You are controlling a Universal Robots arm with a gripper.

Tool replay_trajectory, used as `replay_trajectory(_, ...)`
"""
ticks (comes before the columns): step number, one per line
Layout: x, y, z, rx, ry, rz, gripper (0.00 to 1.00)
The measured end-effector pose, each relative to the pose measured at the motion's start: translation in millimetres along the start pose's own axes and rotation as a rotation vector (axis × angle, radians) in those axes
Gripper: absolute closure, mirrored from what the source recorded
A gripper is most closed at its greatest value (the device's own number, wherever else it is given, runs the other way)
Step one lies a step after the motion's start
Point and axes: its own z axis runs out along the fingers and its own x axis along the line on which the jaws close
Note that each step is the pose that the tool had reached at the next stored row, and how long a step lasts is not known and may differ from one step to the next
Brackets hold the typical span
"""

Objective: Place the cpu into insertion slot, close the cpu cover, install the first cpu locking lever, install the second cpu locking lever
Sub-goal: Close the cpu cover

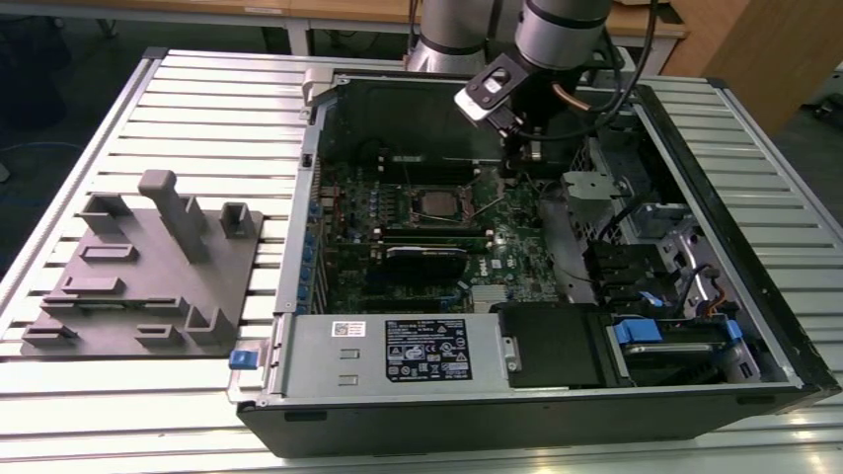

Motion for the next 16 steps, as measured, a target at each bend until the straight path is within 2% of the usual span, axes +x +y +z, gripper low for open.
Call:
replay_trajectory(4,-0.1,5.8,2.0,0.0000,0.0002,-0.001,0.89)
replay_trajectory(10,-0.3,11.4,5.0,0.0001,0.0002,-0.003,0.89)
replay_trajectory(16,-0.6,12.8,11.0,0.0003,0.0001,-0.006,0.89)
